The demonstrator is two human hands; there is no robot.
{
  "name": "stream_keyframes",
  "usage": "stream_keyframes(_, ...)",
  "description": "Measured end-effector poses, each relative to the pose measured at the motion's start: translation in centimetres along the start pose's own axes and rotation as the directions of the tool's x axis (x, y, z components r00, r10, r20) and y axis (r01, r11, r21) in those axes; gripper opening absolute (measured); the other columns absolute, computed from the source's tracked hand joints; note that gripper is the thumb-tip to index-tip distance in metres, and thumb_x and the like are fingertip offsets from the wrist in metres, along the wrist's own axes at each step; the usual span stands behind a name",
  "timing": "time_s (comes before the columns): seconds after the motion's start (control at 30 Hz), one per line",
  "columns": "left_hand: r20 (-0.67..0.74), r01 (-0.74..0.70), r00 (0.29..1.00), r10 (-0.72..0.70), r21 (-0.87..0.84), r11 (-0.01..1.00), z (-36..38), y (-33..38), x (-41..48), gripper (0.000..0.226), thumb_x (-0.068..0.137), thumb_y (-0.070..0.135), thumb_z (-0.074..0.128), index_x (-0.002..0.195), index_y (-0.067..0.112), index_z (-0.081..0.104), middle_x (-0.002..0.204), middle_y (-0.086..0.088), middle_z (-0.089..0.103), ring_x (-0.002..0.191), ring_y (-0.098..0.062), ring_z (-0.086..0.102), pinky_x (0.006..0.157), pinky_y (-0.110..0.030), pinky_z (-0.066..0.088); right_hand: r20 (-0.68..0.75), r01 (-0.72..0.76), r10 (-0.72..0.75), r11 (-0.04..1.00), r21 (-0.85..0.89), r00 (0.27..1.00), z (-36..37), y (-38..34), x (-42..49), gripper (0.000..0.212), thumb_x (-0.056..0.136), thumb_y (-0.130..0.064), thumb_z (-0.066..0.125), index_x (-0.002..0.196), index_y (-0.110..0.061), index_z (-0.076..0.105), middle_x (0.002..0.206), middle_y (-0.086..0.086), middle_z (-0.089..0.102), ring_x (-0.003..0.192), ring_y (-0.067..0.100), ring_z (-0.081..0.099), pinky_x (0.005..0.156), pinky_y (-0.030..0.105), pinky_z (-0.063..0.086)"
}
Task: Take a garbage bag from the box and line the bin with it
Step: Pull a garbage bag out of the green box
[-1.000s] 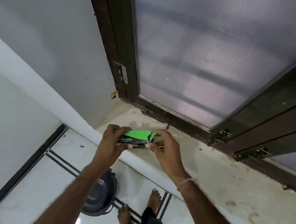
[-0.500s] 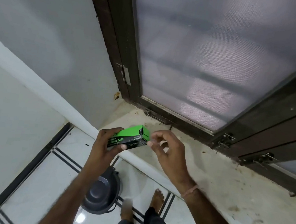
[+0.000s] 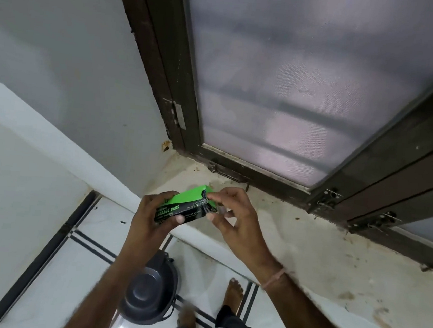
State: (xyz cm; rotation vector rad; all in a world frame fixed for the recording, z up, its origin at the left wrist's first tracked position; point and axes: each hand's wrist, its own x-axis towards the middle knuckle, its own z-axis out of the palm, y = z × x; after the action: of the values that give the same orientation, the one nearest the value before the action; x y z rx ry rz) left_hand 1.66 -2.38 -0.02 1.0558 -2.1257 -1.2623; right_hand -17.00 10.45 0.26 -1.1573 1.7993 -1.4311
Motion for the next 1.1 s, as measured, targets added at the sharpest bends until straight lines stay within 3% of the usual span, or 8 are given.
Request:
stream_keyframes(0.1, 0.065, -0.013, 0.998, 0.017, -0.064, 0.998, -1.0, 0.2, 0.6, 0.044, 0.071, 0.060, 0.071, 0.111, 0.074, 0.057, 0.118, 0.006, 0.059, 0.107, 0.006, 0.061, 0.090, -0.017, 0.050, 0.077, 0.052, -0.040, 0.986, -0.156, 0.996, -0.1, -0.5, -0.2, 0.052, 0.093, -0.016, 0.075, 0.141, -0.028, 0.062, 0.124, -0.006, 0.048, 0.096, 0.007, 0.058, 0.087, 0.009, 0.046)
stream_keyframes(0.23, 0.134, -0.032, 0.990, 0.048, -0.123, 0.992, -2.7, -0.5, 1.1, 0.046, 0.069, 0.055, 0.077, 0.113, 0.064, 0.064, 0.117, 0.003, 0.060, 0.110, -0.005, 0.064, 0.096, -0.019, 0.051, 0.122, 0.148, -0.118, 0.951, -0.273, 0.986, -0.4, -1.5, -0.2, 0.045, 0.094, -0.022, 0.076, 0.137, -0.023, 0.062, 0.120, -0.004, 0.056, 0.105, 0.010, 0.062, 0.091, 0.022, 0.055)
stream_keyframes(0.4, 0.183, -0.054, 0.980, 0.081, -0.151, 0.987, -4.5, -1.2, 0.3, 0.050, 0.065, 0.075, 0.076, 0.113, 0.062, 0.065, 0.121, 0.000, 0.061, 0.112, -0.008, 0.065, 0.095, -0.015, 0.049, -0.007, 0.123, -0.127, 0.973, -0.193, 0.992, 0.6, -3.1, -0.8, 0.040, 0.085, -0.022, 0.083, 0.122, -0.013, 0.070, 0.112, 0.003, 0.069, 0.091, 0.013, 0.073, 0.085, 0.029, 0.063)
stream_keyframes(0.53, 0.180, -0.081, 0.978, 0.107, -0.145, 0.986, -5.7, -1.7, -0.8, 0.046, 0.069, 0.061, 0.077, 0.114, 0.058, 0.065, 0.120, -0.001, 0.063, 0.111, -0.006, 0.065, 0.096, -0.018, 0.050, -0.034, 0.106, -0.125, 0.934, -0.340, 0.992, 1.8, -4.2, -2.0, 0.043, 0.084, -0.037, 0.082, 0.122, -0.020, 0.073, 0.097, -0.016, 0.062, 0.077, 0.000, 0.060, 0.074, 0.014, 0.053)
stream_keyframes(0.63, 0.164, -0.105, 0.978, 0.130, -0.151, 0.983, -6.5, -1.7, -1.5, 0.044, 0.072, 0.058, 0.075, 0.114, 0.063, 0.063, 0.120, 0.001, 0.062, 0.111, -0.006, 0.065, 0.096, -0.017, 0.049, -0.074, 0.043, -0.075, 0.928, -0.370, 0.994, 2.8, -4.6, -2.9, 0.056, 0.081, -0.052, 0.075, 0.128, -0.021, 0.073, 0.081, -0.014, 0.060, 0.068, 0.008, 0.057, 0.069, 0.022, 0.053)
stream_keyframes(0.83, 0.179, -0.155, 0.966, 0.186, -0.176, 0.972, -7.8, -1.9, -2.9, 0.046, 0.073, 0.054, 0.075, 0.117, 0.057, 0.064, 0.121, -0.002, 0.062, 0.112, -0.009, 0.065, 0.097, -0.019, 0.050, -0.128, -0.058, 0.050, 0.997, -0.059, 0.990, 4.9, -5.1, -5.2, 0.040, 0.085, -0.013, 0.084, 0.123, -0.017, 0.073, 0.103, -0.002, 0.075, 0.089, 0.013, 0.074, 0.080, 0.026, 0.060)
stream_keyframes(0.93, 0.185, -0.170, 0.962, 0.204, -0.181, 0.969, -8.2, -1.9, -3.7, 0.046, 0.073, 0.054, 0.074, 0.117, 0.058, 0.063, 0.120, -0.001, 0.062, 0.111, -0.010, 0.065, 0.096, -0.019, 0.050, -0.143, -0.059, 0.056, 0.998, -0.018, 0.988, 5.6, -5.8, -6.3, 0.032, 0.087, -0.006, 0.081, 0.116, -0.017, 0.072, 0.116, 0.001, 0.071, 0.100, 0.010, 0.072, 0.081, 0.023, 0.059)
stream_keyframes(1.1, 0.205, -0.181, 0.955, 0.217, -0.180, 0.967, -8.8, -1.8, -4.8, 0.046, 0.073, 0.055, 0.074, 0.118, 0.057, 0.064, 0.120, 0.000, 0.062, 0.111, -0.008, 0.065, 0.095, -0.018, 0.050, -0.071, -0.080, 0.079, 0.997, -0.015, 0.994, 6.0, -6.7, -7.5, 0.034, 0.088, -0.001, 0.076, 0.120, -0.012, 0.073, 0.121, 0.004, 0.065, 0.096, 0.010, 0.070, 0.081, 0.030, 0.062)
